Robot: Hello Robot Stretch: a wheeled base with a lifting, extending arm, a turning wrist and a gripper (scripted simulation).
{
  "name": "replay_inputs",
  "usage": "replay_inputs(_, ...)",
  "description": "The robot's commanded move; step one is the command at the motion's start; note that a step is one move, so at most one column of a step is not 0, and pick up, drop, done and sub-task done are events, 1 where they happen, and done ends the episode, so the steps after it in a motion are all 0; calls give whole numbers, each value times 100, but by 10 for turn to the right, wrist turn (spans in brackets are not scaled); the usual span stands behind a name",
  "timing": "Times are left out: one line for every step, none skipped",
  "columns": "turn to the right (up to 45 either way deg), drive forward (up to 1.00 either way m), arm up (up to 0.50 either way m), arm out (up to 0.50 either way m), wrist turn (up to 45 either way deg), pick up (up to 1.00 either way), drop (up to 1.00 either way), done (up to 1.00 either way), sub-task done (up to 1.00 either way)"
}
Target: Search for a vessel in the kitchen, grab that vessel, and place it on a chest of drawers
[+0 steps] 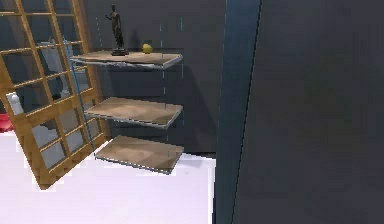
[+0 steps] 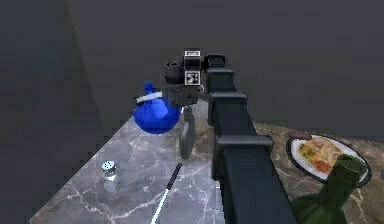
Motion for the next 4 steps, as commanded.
replay_inputs(0,0,0,0,0,100,0,0,0)
replay_inputs(0,0,0,0,-450,0,0,0,0)
replay_inputs(0,0,0,0,-450,0,0,0,0)
replay_inputs(0,0,0,0,-120,0,0,0,0)
